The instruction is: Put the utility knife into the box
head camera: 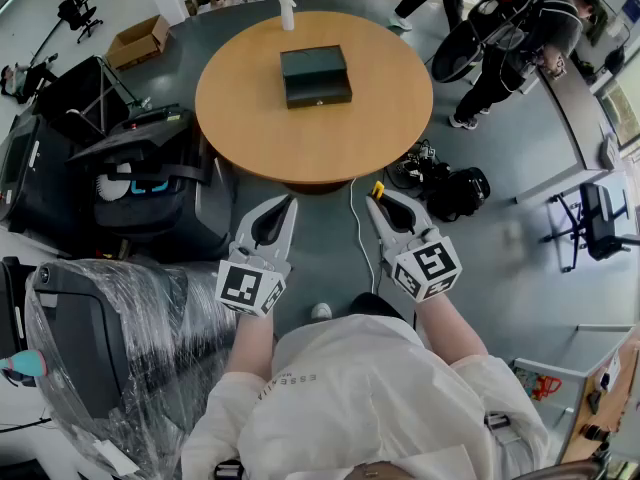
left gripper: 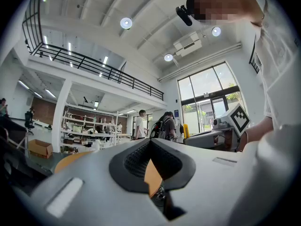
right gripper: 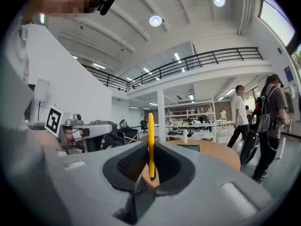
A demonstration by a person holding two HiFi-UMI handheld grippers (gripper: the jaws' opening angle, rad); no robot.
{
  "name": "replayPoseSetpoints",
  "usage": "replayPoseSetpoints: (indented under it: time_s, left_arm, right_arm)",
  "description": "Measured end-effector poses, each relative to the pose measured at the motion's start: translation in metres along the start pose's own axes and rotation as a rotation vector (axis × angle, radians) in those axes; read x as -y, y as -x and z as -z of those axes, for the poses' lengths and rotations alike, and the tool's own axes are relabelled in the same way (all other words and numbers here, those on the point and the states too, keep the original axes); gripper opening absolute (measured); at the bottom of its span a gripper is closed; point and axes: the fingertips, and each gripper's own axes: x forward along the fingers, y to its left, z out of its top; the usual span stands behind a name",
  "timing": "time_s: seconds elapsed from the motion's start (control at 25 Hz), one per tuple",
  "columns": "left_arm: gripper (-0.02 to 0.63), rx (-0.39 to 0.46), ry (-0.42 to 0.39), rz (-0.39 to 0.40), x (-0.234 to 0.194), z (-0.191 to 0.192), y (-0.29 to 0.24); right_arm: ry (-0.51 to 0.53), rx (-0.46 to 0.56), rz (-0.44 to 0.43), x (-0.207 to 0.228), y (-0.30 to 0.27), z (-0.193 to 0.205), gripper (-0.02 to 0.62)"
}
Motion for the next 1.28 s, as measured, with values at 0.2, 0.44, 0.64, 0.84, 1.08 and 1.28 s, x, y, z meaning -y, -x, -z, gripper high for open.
replayPoseSetpoints:
  time_s: [0.2, 0.44, 0.64, 0.84, 1.08, 1.28]
  left_arm:
    - [0.017, -0.007, 0.007, -0.042, -0.038, 0.008, -0.006]
    - [0.017, -0.042, 0.011, -0.055, -0.070, 0.032, -0.049]
    - [0.017, -0.029, 0.010, -0.101, -0.119, 0.033, -0.109]
    - [0.017, -0.033, 0.008, -0.148, -0.163, 0.037, -0.177]
    - [0.017, -0.066, 0.024, -0.183, -0.200, 0.049, -0.240]
    - [0.017, -0.093, 0.056, -0.201, -0.228, 0.059, -0.269]
  right_arm:
    - [-0.004, -0.002, -0.002, 0.010, -0.026, 0.004, 0.032]
    - [-0.041, -0.015, -0.023, 0.052, -0.081, 0.016, 0.032]
    - [-0.038, -0.015, -0.084, 0.095, -0.149, 0.010, 0.032]
    - [-0.032, -0.025, -0.148, 0.148, -0.213, -0.004, 0.032]
    - [-0.054, -0.063, -0.219, 0.190, -0.276, -0.002, 0.032]
    - [-0.078, -0.094, -0.233, 0.210, -0.314, 0.003, 0.032]
